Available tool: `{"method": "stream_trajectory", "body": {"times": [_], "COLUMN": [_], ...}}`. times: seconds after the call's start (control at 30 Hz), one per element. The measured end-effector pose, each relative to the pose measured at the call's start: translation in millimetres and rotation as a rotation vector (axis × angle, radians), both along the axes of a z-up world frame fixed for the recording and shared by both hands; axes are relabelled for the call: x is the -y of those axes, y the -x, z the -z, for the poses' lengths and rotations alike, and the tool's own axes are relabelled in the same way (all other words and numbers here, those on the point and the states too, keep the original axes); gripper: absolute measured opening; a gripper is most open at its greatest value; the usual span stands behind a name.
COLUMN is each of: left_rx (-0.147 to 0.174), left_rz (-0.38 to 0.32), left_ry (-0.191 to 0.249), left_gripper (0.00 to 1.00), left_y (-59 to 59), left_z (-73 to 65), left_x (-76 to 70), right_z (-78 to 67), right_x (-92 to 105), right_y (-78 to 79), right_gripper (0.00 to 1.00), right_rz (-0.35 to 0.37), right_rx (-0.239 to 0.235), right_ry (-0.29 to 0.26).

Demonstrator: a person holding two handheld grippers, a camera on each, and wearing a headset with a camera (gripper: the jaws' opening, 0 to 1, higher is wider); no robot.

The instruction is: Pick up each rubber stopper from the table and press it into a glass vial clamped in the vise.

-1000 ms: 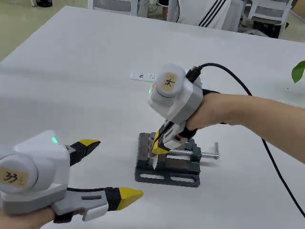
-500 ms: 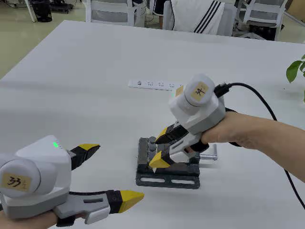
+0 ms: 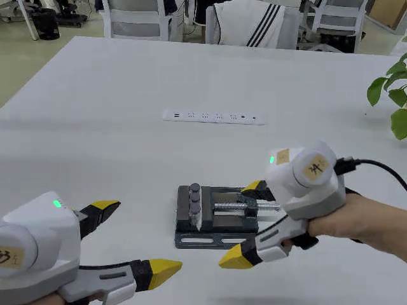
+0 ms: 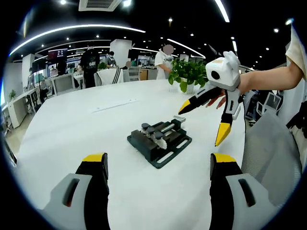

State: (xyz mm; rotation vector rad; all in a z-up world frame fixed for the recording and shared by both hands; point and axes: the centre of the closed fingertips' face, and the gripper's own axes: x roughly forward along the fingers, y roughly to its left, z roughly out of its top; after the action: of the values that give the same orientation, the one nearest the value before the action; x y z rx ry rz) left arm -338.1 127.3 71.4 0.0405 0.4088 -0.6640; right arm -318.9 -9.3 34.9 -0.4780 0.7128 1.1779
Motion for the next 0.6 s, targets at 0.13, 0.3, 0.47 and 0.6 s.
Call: {"method": "stream_trajectory", "body": {"times": [0.13,0.3,0.47,0.6], "left_rx": [-0.001,-0.003,-0.001,-0.003], "left_rz": [-0.012,-0.019,-0.03,-0.055], "left_ry": [-0.002,-0.008,-0.01,-0.009], "left_gripper": [0.87,0.88,0.89,0.89], "left_y": [1.9,5.2,9.3,10.1], "left_z": [-1.3,-1.0,-4.1,-4.2], "left_x": [-3.3,-6.1,-7.7,-15.0], "right_z": [-0.2,-3.7,-1.4,3.3], "right_x": [18.6,45.7,68.1,80.4], "right_y": [8.6,16.8,27.5,30.5], "right_gripper": [0.96,0.99,0.99,0.99], "right_rz": [0.042,0.123,0.175,0.227], "right_rx": [0.014,0.029,0.031,0.022], "right_ry": [-0.02,-0.061,-0.076,-0.099]}}
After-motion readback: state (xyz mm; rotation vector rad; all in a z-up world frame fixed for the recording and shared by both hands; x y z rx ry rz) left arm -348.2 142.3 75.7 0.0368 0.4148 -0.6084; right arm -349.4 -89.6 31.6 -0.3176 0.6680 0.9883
